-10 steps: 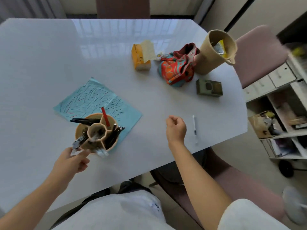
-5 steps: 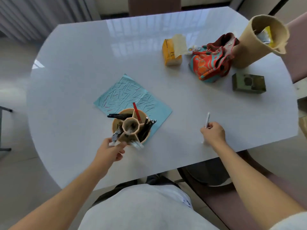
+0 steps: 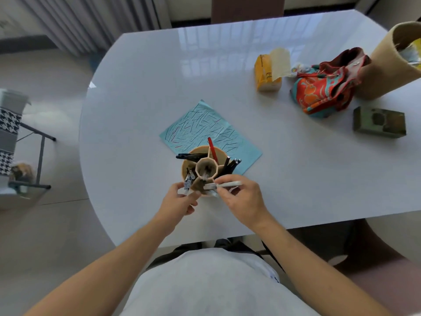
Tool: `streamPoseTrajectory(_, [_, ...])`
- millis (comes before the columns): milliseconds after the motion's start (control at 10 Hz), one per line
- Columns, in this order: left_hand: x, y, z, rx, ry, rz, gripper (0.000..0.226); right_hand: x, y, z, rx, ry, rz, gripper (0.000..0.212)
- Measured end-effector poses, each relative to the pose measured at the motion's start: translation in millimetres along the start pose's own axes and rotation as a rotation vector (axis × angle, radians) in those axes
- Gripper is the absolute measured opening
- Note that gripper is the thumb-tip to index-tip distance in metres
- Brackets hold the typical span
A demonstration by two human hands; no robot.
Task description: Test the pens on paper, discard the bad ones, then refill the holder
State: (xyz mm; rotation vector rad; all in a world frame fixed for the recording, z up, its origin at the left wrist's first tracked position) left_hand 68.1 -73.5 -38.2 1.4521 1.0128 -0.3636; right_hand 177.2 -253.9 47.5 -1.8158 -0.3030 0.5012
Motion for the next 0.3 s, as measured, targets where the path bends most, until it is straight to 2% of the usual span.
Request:
streamPoseTrajectory(100, [0,0,-3,0.006,-0.003,0.019,0.053,-1,-4,3,-0.162,-0.003,-0.057,0.02])
streamPoseTrajectory(200, [-2,1,-7,0.034,-0.02,0.025,0.05,-4,-5,-1,-0.124,-0.018,-0.039,0.017])
streamPoseTrajectory(300, [-6,-2,-14,0.065,-0.036,0.047,0.039,-12,-4,-22,-0.065,0.043,-0.003,0.018])
Point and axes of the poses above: each hand's wrist, its own x-axis towards the middle knuckle, its own z-axis out of the palm, y = z × x, the point moved 8 cm from there along x, towards the middle knuckle, and after that the axes turned 3 degrees about x, right-handed, at the moved point
